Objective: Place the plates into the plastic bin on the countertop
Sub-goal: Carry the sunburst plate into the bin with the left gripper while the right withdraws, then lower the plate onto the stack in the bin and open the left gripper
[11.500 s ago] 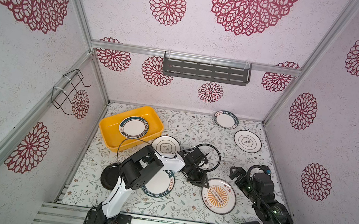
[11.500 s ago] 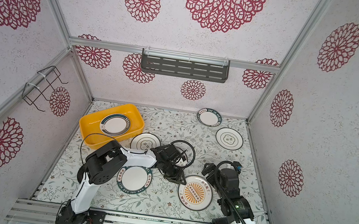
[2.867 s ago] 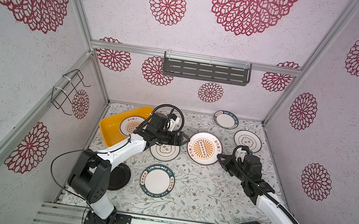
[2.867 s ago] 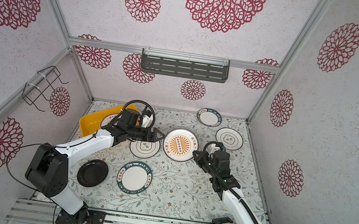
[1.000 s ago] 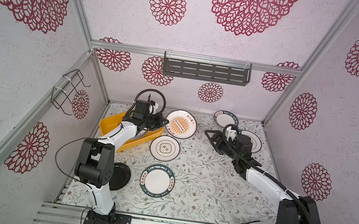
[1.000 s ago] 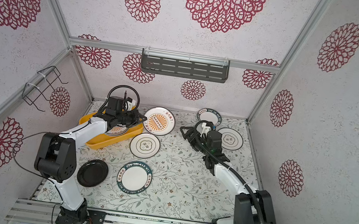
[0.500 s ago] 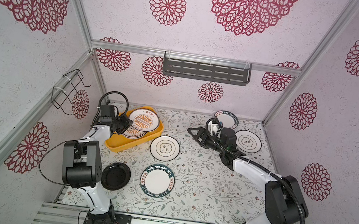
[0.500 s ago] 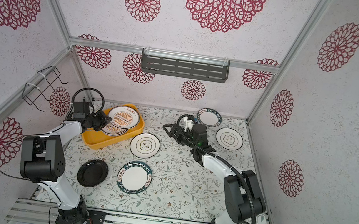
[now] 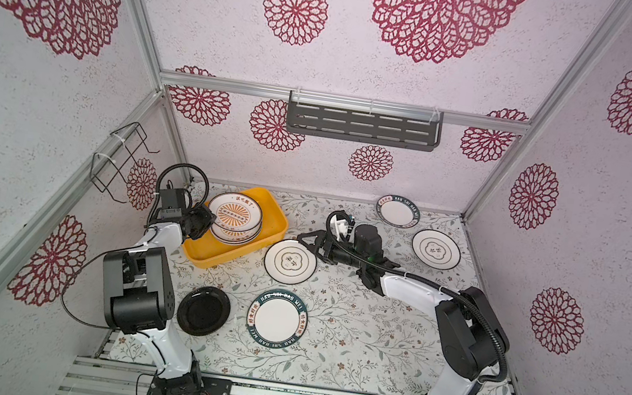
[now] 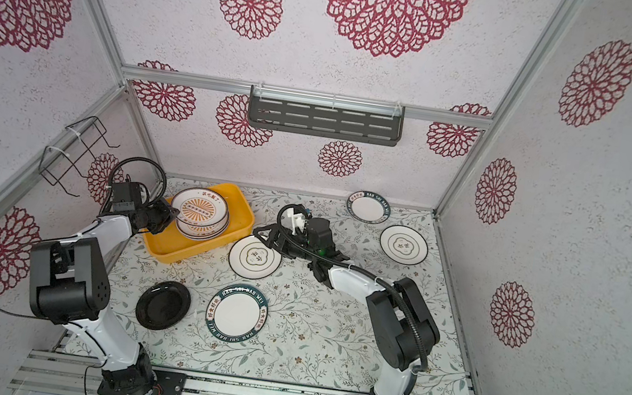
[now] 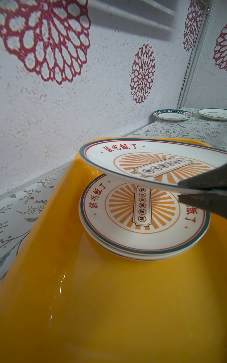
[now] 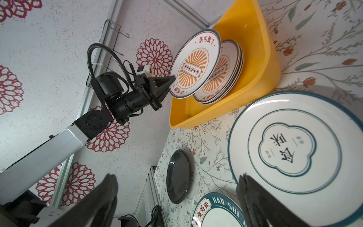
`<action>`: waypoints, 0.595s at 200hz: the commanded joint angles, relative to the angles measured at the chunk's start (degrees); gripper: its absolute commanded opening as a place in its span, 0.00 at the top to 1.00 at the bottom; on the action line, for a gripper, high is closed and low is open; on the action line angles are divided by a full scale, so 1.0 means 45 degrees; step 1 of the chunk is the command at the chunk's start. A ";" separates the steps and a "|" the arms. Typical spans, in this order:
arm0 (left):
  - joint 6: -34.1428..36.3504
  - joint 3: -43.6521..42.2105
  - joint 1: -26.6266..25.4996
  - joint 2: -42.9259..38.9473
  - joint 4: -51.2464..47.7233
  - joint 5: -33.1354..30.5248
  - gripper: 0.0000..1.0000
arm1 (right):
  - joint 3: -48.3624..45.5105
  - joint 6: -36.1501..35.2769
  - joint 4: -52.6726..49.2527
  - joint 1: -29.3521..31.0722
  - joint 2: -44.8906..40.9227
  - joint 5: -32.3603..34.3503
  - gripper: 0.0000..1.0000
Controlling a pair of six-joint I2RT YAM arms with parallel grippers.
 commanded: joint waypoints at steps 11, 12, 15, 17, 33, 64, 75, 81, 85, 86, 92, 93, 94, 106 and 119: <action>0.0094 0.0241 0.0064 0.0561 0.0651 0.0019 1.00 | 0.0483 -0.0409 -0.0221 0.0209 -0.0200 0.0196 0.01; 0.0094 0.0244 0.0063 0.0566 0.0656 0.0013 1.00 | 0.0483 -0.0426 -0.0255 0.0220 -0.0212 0.0204 0.01; 0.0081 0.0261 0.0062 0.0611 0.0671 0.0027 1.00 | 0.0500 -0.0472 -0.0350 0.0230 -0.0244 0.0269 0.01; 0.0076 0.0265 0.0062 0.0644 0.0679 0.0041 1.00 | 0.0487 -0.0514 -0.0426 0.0231 -0.0263 0.0294 0.01; 0.0056 0.0310 0.0075 0.0860 0.0783 0.0009 1.00 | 0.0483 -0.0746 -0.0832 0.0240 -0.0478 0.0521 0.01; 0.0040 0.0393 0.0052 0.1221 0.0924 -0.0038 1.00 | 0.0306 -0.1169 -0.1551 0.0251 -0.0953 0.1080 0.01; 0.0016 0.0440 0.0039 0.1339 0.0969 -0.0026 1.00 | 0.0235 -0.1241 -0.1705 0.0251 -0.1077 0.1233 0.01; -0.0003 0.0457 0.0005 0.1419 0.1000 -0.0013 1.00 | 0.0180 -0.1263 -0.1740 0.0248 -0.1137 0.1298 0.01; -0.0004 0.0480 0.0006 0.1456 0.1008 -0.0028 1.00 | 0.0161 -0.1266 -0.1766 0.0251 -0.1175 0.1338 0.01; -0.0004 0.0480 0.0004 0.1472 0.1001 -0.0030 1.00 | 0.0161 -0.1266 -0.1766 0.0251 -0.1175 0.1338 0.01; 0.0001 0.0518 -0.0025 0.1537 0.0984 -0.0056 1.00 | 0.0133 -0.1298 -0.1799 0.0229 -0.1237 0.1389 0.01; -0.0002 0.0519 -0.0030 0.1552 0.0979 -0.0054 1.00 | 0.0132 -0.1300 -0.1796 0.0230 -0.1238 0.1415 0.01; -0.0003 0.0530 -0.0033 0.1559 0.0977 -0.0062 1.00 | 0.0122 -0.1301 -0.1804 0.0240 -0.1249 0.1419 0.01; 0.0016 0.0559 -0.0061 0.1657 0.0996 -0.0100 1.00 | 0.0092 -0.1375 -0.1887 0.0231 -0.1332 0.1513 0.01; 0.0016 0.0581 -0.0113 0.1789 0.1023 -0.0134 1.00 | 0.0073 -0.1434 -0.1976 0.0222 -0.1395 0.1614 0.01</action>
